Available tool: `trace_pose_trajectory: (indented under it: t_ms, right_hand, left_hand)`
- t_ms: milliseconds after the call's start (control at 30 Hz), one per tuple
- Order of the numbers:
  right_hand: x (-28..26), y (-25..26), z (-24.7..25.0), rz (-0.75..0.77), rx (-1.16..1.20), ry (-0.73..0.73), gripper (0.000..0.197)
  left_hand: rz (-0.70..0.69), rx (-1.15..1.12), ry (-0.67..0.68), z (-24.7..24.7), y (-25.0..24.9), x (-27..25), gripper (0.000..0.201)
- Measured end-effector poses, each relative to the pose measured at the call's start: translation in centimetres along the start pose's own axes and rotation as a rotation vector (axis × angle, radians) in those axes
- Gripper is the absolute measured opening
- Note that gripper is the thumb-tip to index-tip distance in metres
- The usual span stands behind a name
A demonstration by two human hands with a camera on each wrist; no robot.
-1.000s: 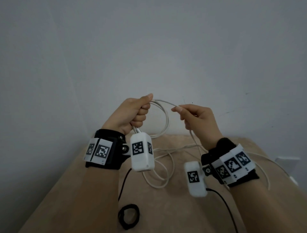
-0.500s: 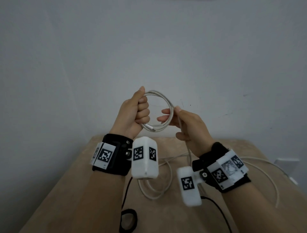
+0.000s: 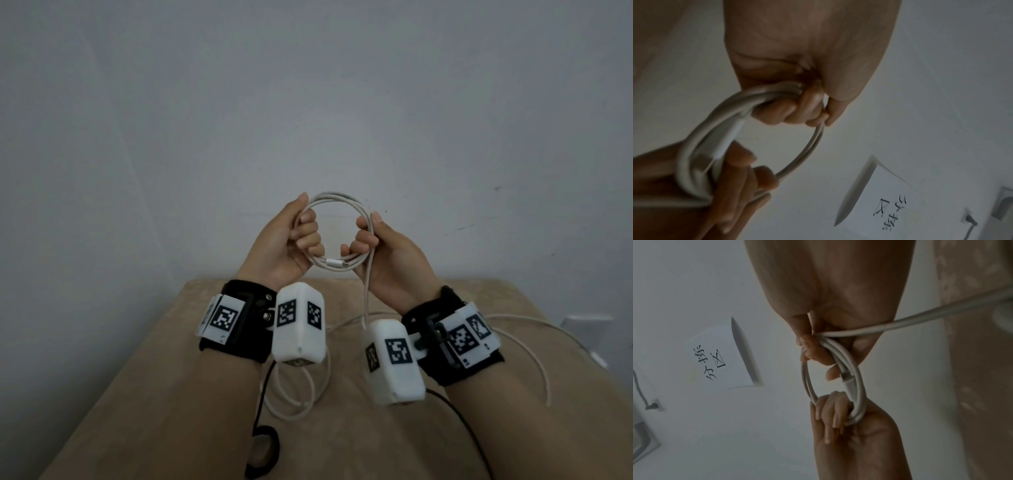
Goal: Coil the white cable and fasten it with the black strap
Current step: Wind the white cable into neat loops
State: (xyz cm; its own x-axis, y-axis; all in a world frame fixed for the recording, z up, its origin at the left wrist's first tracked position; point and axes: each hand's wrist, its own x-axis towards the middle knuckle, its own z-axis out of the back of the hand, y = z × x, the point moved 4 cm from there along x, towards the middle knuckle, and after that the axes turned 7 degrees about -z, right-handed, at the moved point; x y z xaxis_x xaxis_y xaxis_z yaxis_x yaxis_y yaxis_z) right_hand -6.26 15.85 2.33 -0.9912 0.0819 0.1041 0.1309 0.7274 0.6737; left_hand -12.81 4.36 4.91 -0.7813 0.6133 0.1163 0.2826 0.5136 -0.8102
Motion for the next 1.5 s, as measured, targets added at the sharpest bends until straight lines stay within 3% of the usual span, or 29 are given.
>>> trace_pose_trajectory:
  t_ms: [233,500,733,967,1267,1500]
  right_hand:
    - [0.1,0.3,0.2,-0.011,-0.033,0.012,0.030]
    - [-0.1,1.0,0.9,-0.020,-0.045,-0.022,0.028]
    - [0.2,0.5,1.0,-0.029,-0.045,-0.051,0.028]
    - [0.2,-0.4,0.8,-0.067,-0.064,-0.057,0.028]
    - [-0.3,-0.5,0.3,-0.170,-0.177,-0.067,0.033]
    - [-0.5,-0.4,-0.3,-0.161,-0.117,-0.053,0.038]
  left_hand:
    - [0.022,0.011,0.049,0.8,-0.5,0.0,0.037]
    - [0.017,0.094,-0.018,2.0,-0.5,0.3,0.035]
    - [-0.062,0.031,-0.037,1.7,-0.2,0.6,0.037]
    - [-0.112,-0.100,-0.145,1.2,0.3,0.9,0.038]
    - [-0.302,-0.047,-0.322,0.1,0.7,0.6,0.041]
    - [-0.319,-0.114,-0.287,-0.3,0.9,0.3,0.040]
